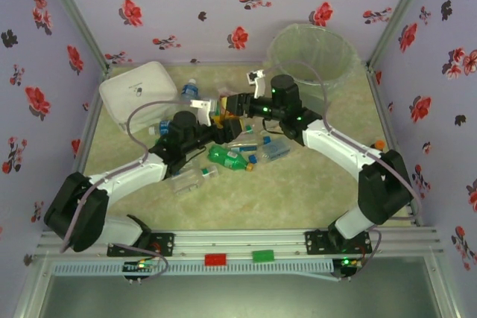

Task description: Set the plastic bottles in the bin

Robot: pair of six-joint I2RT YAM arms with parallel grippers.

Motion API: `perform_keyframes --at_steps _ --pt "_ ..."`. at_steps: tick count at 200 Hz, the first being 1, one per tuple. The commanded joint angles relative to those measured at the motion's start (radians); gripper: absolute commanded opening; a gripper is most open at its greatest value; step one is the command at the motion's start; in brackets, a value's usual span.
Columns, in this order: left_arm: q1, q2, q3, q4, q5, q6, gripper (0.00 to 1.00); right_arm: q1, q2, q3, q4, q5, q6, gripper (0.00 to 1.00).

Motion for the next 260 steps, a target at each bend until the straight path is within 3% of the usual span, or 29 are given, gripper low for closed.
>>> perform_keyframes --at_steps 1,13,47,71,84,107,173,260 --pt "0.016 -0.048 -0.009 0.040 0.011 -0.019 0.92 -0.034 -0.018 0.054 -0.076 0.059 -0.048 0.46" --pt "0.032 -0.070 -0.036 0.052 -0.005 -0.038 0.99 -0.057 -0.033 0.073 -0.128 0.077 -0.081 0.46" --pt "0.090 -0.175 -0.111 0.003 -0.117 -0.044 1.00 -0.129 -0.091 0.165 -0.272 0.191 -0.155 0.46" --pt "0.144 -0.251 -0.108 -0.229 -0.344 -0.085 1.00 -0.173 -0.117 0.257 -0.322 0.281 -0.181 0.45" --pt "0.192 -0.268 -0.102 -0.335 -0.394 -0.122 1.00 -0.189 -0.123 0.304 -0.333 0.329 -0.199 0.45" --pt "0.254 -0.301 -0.139 -0.354 -0.388 -0.165 1.00 -0.213 -0.122 0.378 -0.337 0.432 -0.228 0.42" --pt "0.266 -0.347 -0.187 -0.368 -0.381 -0.184 1.00 -0.263 -0.051 0.458 -0.272 0.747 -0.398 0.41" --pt "0.267 -0.276 -0.166 -0.319 -0.282 -0.182 1.00 -0.307 0.193 0.515 -0.423 0.830 -0.386 0.42"
